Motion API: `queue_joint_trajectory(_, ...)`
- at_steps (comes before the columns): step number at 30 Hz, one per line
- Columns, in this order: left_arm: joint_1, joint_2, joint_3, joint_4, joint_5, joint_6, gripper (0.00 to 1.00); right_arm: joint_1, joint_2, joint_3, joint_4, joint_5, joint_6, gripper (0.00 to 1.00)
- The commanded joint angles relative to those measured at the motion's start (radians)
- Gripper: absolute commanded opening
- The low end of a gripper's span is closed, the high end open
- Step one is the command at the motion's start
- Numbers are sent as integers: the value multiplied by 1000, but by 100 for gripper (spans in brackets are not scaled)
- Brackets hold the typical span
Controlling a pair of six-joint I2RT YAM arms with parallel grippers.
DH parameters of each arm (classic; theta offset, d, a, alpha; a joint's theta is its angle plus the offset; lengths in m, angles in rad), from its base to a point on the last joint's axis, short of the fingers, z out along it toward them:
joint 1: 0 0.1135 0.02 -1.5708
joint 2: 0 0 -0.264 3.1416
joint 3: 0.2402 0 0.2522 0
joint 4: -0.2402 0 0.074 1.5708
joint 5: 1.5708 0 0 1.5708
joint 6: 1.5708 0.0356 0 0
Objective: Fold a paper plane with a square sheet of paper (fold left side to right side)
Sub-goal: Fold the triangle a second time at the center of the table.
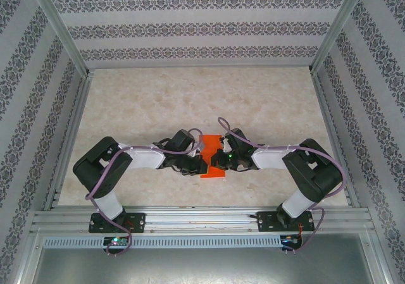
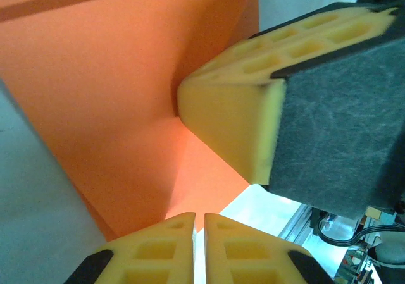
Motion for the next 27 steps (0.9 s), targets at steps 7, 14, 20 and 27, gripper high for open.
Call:
queue_joint_trajectory(7,-11,45,-29,45,-7,8,12,13,30,-25,-85,20,-23,0)
queue_joint_trajectory(14,-11,43,-48,42,-31,8,11,13,22,-22,-93,18,-30,0)
queue_joint_trajectory(20,-12,41,-69,45,-45,3,9,10,-12,-7,-86,4,-42,0)
queue_joint_trajectory(27,-11,49,-80,48,-53,8,5,13,-135,2,-66,15,-70,0)
